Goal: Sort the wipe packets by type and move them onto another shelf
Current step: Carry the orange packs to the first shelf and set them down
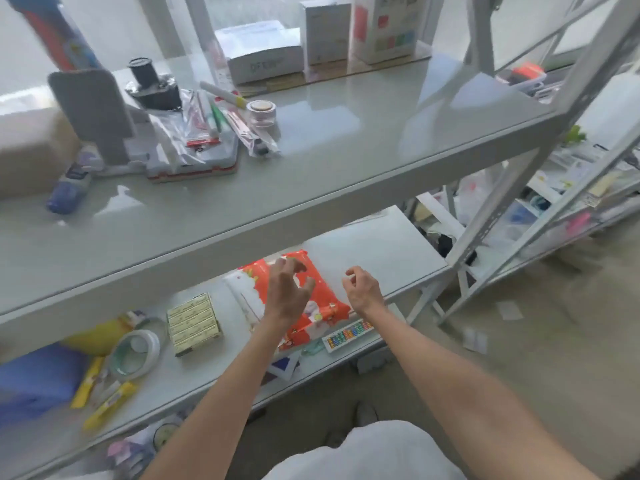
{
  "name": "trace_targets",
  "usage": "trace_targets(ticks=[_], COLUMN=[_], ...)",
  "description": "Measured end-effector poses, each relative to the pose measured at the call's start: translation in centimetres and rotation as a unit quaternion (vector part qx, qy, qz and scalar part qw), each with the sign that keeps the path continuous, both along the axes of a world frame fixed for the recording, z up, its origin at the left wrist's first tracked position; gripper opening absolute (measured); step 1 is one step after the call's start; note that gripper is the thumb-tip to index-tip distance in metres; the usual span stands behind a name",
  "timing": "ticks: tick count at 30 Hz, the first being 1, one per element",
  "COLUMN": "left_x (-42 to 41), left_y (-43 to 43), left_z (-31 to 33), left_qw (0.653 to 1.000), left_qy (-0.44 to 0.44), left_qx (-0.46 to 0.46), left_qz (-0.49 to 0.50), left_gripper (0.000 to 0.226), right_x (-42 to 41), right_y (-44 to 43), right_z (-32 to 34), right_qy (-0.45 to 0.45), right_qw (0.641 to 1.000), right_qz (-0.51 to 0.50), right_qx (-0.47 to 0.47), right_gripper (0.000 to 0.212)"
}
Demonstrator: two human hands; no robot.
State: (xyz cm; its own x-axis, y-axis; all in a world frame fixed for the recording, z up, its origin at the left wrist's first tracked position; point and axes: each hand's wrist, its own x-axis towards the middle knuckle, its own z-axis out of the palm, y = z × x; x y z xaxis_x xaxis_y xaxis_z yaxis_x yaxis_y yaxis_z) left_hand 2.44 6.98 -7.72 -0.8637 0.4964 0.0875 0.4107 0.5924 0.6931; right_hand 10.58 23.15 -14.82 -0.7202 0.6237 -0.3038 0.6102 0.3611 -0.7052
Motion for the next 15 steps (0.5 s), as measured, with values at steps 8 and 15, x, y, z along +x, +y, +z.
trace_targets(ticks=[8,15], left_x=[11.5,22.9], left_y=[15.1,24.0], left_z=[-0.6,-0.9], left_qw=[0.895,0.801], left_qy=[-0.123,-0.109], left_qx=[-0.174,-0.243], left_qz=[-0.392,-0.536], left_gripper=[0.027,0.045], right_x=[18.2,36.3], right_y=[5.9,6.5], right_z=[2.4,3.8], right_qy=[-0.072,-0.148], right_qw=[0.967,0.876], right_qz=[-0.245,-0.457], right_qx=[0.008,0.026], right_gripper=[0.025,0.038])
